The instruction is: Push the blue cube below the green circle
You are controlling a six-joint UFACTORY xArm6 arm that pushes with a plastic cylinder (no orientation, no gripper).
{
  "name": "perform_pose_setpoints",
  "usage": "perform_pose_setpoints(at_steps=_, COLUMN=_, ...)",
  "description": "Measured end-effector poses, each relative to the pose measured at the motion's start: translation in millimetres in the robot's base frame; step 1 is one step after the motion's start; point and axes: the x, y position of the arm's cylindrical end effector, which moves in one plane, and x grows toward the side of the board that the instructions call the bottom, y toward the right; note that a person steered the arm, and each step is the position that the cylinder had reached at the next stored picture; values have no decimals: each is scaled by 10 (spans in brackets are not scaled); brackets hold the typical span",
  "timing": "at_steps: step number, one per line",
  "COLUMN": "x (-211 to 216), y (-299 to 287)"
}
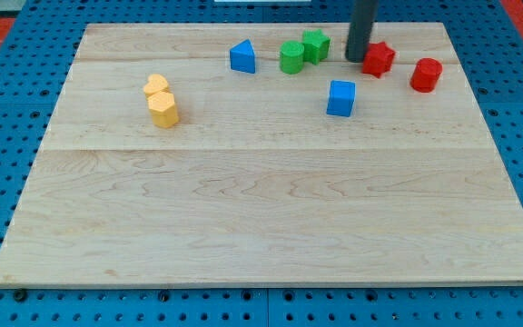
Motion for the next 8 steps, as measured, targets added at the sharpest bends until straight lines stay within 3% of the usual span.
perform_pose_setpoints(at_steps=1, x=0, y=446)
perform_pose_setpoints(at_steps=2, x=-56, y=273)
perform_pose_setpoints(at_steps=4, x=-787, y=194)
perform_pose_setpoints(at_steps=6, x=-769, y=-695)
perform_pose_setpoints(at_steps=8, x=-191, y=-1631)
